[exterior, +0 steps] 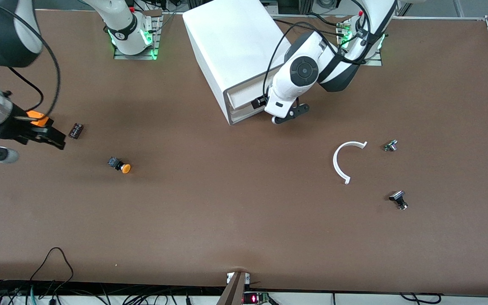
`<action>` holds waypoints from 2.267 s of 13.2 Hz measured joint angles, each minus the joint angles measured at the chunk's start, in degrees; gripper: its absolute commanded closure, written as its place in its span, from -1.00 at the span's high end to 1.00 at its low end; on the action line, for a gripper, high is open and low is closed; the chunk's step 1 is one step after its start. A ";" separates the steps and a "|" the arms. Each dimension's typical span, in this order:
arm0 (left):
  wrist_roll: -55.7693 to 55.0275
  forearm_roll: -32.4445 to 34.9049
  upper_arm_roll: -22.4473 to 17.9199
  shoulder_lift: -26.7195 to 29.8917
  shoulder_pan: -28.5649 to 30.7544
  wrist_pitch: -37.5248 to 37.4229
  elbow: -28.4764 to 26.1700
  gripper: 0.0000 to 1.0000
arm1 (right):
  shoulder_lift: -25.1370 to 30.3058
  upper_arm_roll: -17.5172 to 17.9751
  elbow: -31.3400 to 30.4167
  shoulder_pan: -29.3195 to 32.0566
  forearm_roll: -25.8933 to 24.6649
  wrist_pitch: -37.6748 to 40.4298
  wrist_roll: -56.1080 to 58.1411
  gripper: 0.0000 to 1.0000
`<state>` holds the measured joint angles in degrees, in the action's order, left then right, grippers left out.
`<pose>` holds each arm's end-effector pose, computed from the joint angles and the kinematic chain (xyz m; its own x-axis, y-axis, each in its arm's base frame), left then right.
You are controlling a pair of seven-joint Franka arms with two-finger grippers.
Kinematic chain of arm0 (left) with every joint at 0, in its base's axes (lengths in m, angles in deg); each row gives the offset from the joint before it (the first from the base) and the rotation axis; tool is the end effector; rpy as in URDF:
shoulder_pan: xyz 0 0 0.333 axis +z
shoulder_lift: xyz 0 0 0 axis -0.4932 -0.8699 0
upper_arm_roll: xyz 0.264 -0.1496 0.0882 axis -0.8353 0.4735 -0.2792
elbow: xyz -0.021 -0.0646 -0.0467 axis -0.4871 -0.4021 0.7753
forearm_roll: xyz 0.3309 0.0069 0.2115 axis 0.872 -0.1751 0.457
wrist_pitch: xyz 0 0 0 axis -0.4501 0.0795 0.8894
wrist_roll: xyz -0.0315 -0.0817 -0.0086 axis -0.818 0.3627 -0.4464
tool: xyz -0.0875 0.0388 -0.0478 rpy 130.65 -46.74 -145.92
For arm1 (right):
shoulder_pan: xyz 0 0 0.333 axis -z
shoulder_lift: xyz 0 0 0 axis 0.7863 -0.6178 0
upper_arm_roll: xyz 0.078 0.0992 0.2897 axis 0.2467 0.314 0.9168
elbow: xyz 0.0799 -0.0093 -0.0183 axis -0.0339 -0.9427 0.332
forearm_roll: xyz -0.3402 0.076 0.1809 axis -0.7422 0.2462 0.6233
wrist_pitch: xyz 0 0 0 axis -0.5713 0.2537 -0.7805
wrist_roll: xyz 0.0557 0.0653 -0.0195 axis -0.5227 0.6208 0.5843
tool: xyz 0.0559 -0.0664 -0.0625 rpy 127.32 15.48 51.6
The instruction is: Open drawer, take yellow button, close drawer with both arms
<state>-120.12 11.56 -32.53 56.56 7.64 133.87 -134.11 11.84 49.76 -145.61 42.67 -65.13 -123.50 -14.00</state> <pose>0.4250 -0.4071 0.3149 0.8321 0.4173 -0.3654 0.4570 -0.8891 0.0253 0.6275 0.0304 0.5734 0.9894 -0.1253 0.0730 -0.1308 -0.9885 0.0758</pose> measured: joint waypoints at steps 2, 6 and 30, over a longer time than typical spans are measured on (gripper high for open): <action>-0.02 0.00 0.82 0.03 0.00 0.00 -1.05 1.00 | 1.86 0.03 -1.30 0.73 0.00 0.06 -0.01 0.98; 0.00 0.00 1.03 0.03 0.02 0.00 -1.79 1.00 | 5.22 0.07 -5.12 1.82 0.00 0.07 -0.10 0.98; 3.16 18.04 -2.69 5.14 15.06 -8.53 9.19 1.00 | 7.34 1.12 -8.47 6.45 1.37 2.77 10.55 0.98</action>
<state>-116.96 29.60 -35.22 61.70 22.70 125.34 -124.91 19.18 50.89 -154.08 49.12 -63.77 -120.73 -3.45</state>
